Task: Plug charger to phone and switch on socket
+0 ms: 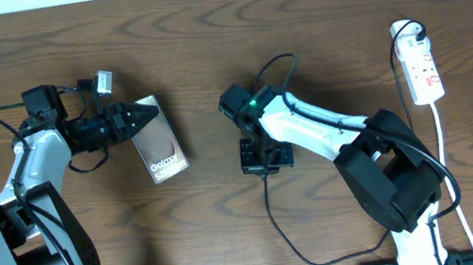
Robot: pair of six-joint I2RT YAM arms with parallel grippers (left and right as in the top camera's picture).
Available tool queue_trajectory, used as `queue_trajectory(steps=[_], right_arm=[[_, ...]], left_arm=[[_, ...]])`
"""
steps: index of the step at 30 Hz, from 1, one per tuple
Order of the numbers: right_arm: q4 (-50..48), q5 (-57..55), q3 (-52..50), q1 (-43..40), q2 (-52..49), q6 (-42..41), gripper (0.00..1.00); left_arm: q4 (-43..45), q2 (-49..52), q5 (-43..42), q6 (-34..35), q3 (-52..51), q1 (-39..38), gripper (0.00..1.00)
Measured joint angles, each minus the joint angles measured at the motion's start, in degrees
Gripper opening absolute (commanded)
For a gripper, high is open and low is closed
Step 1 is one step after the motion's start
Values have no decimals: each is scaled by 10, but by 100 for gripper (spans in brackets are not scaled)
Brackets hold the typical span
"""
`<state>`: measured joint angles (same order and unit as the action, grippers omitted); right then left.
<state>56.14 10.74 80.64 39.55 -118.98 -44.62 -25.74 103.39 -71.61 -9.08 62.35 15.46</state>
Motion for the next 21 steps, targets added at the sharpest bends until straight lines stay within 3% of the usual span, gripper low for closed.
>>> queue_trajectory(steps=[5,12,21], right_arm=[[-82,111,0,-10,-5,107,1],[-106,372,-1,-30,-8,370,1],[-104,519,-1,-31,-8,577,1]], left_arm=[[0,0,0,0,0,0,7],[0,0,0,0,0,0,7],[0,0,0,0,0,0,7]])
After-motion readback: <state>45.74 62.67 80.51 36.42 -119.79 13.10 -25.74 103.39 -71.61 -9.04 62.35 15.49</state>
